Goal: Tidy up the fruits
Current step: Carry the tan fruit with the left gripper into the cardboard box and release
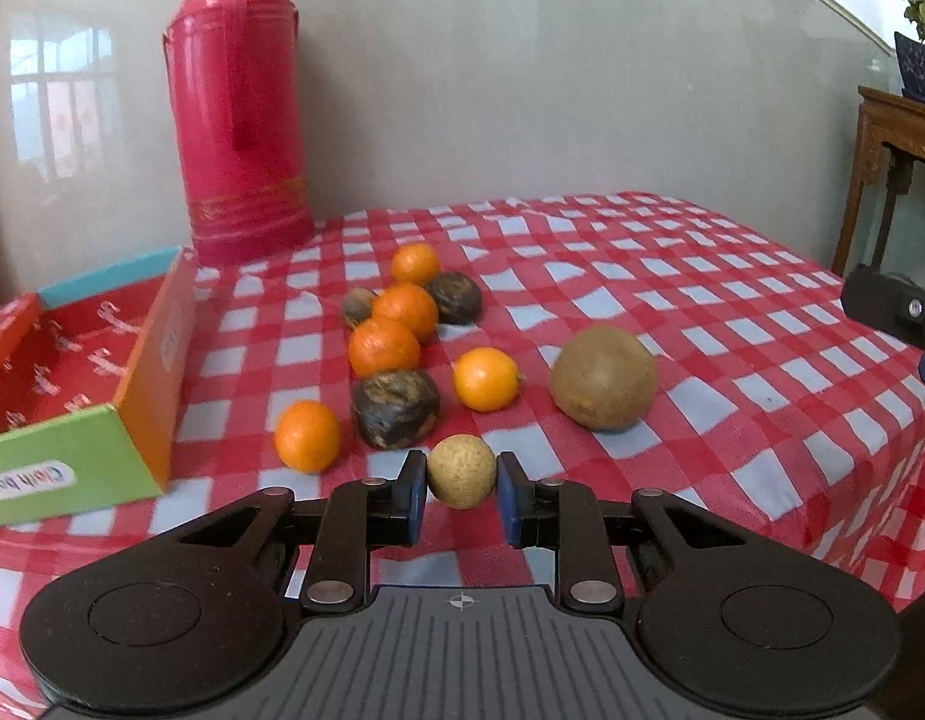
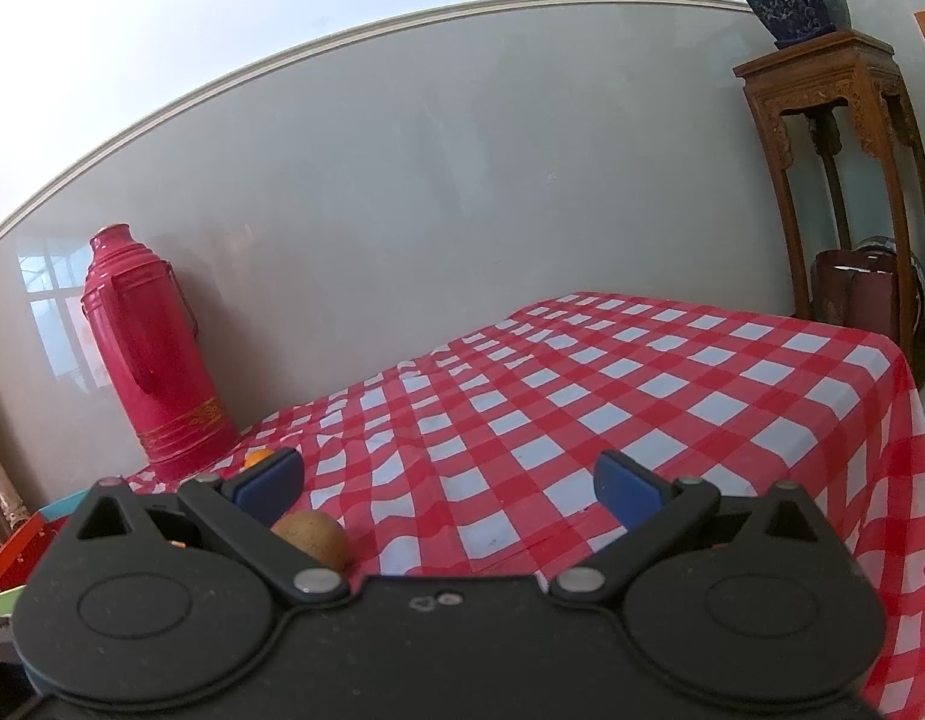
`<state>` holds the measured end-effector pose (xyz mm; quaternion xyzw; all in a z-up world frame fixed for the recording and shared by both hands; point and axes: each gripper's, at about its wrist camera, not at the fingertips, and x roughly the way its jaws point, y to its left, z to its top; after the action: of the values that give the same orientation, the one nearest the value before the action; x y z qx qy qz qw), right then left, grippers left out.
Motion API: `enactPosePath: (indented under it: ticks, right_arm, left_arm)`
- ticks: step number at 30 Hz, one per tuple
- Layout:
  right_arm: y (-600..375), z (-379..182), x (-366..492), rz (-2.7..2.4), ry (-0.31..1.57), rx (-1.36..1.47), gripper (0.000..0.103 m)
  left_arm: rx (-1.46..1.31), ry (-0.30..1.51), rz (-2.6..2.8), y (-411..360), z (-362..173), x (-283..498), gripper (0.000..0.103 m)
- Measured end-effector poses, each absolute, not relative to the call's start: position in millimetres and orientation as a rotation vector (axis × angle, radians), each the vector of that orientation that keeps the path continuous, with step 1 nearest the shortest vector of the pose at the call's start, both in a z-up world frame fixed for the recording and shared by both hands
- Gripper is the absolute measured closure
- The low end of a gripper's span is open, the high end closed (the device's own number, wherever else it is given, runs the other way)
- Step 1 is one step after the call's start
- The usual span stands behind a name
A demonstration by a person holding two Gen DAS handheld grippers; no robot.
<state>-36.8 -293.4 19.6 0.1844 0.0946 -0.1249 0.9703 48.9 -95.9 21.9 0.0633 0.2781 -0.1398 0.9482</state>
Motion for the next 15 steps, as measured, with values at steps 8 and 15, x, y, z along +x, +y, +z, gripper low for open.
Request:
enactPosePath:
  ticks: [8,15]
  right_arm:
    - [-284,18,-30,-0.223,0.212,0.367,0.005]
    - [-269,17,-24,-0.194,0.229,0.335,0.005]
  left_arm:
    - [0.135,0.497,-0.177,-63,45,62,0.078]
    - [0.122,0.48,-0.045,-20,54,86,0.078]
